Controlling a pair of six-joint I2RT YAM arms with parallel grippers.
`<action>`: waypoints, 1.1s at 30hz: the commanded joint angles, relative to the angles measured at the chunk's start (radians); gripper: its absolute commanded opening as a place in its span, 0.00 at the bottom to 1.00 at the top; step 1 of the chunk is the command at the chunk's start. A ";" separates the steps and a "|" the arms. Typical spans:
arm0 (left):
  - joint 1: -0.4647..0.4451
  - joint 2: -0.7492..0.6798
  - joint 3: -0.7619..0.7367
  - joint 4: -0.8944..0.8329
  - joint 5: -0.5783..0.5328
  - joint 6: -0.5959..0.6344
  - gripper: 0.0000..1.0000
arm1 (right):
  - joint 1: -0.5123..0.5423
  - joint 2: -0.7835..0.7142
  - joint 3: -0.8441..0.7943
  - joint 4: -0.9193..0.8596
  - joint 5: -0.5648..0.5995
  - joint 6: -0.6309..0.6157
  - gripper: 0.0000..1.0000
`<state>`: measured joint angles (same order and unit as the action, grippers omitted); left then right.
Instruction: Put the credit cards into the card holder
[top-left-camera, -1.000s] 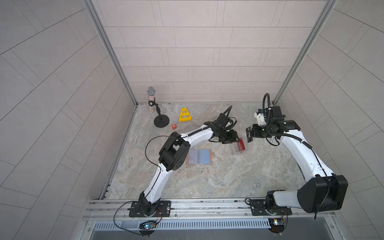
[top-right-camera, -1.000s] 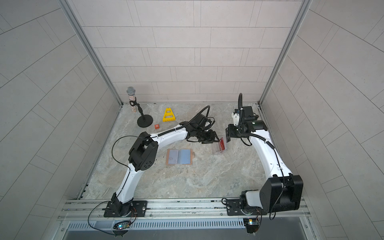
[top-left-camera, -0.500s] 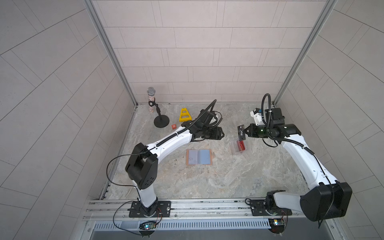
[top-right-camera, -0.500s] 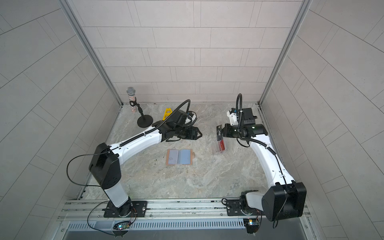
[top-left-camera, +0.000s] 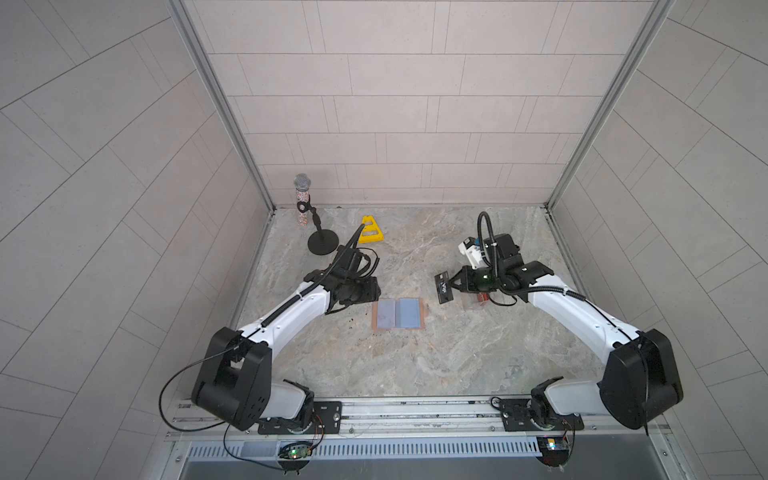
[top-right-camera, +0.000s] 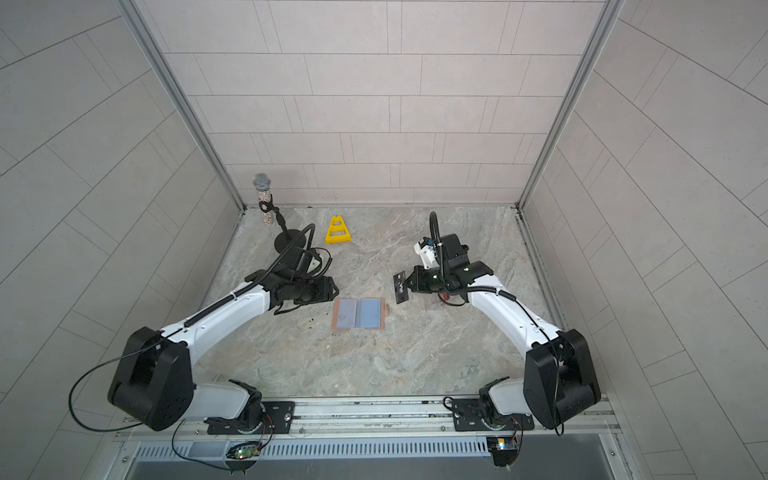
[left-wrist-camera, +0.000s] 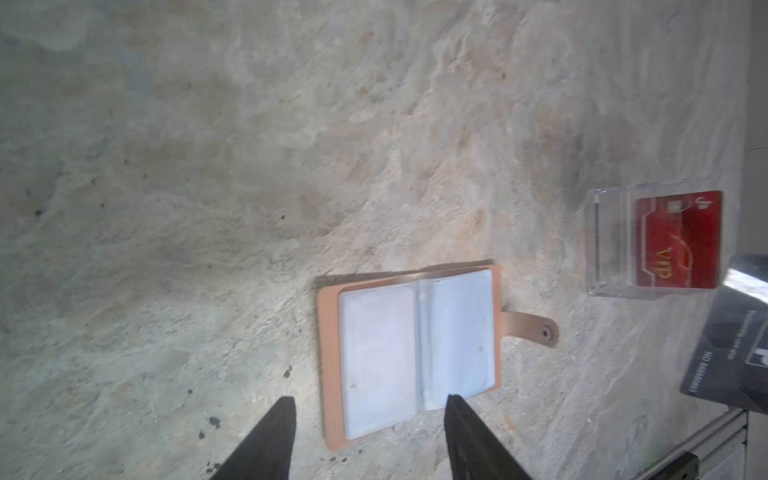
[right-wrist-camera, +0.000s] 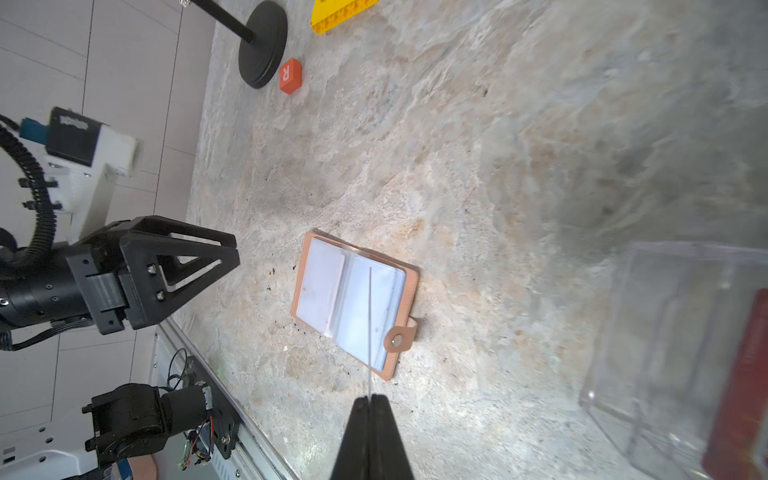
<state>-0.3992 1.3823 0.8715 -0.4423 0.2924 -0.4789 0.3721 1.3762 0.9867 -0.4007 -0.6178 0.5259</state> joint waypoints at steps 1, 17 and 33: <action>0.005 -0.015 -0.048 0.017 0.003 0.013 0.63 | 0.058 0.040 -0.017 0.114 0.028 0.087 0.00; 0.005 0.119 -0.128 0.192 0.115 -0.039 0.58 | 0.219 0.203 -0.065 0.356 0.041 0.278 0.00; 0.002 0.184 -0.152 0.222 0.127 -0.053 0.49 | 0.255 0.308 -0.111 0.498 0.038 0.374 0.00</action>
<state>-0.3977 1.5616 0.7414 -0.2203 0.4122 -0.5266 0.6205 1.6608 0.8726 0.0669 -0.5877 0.8757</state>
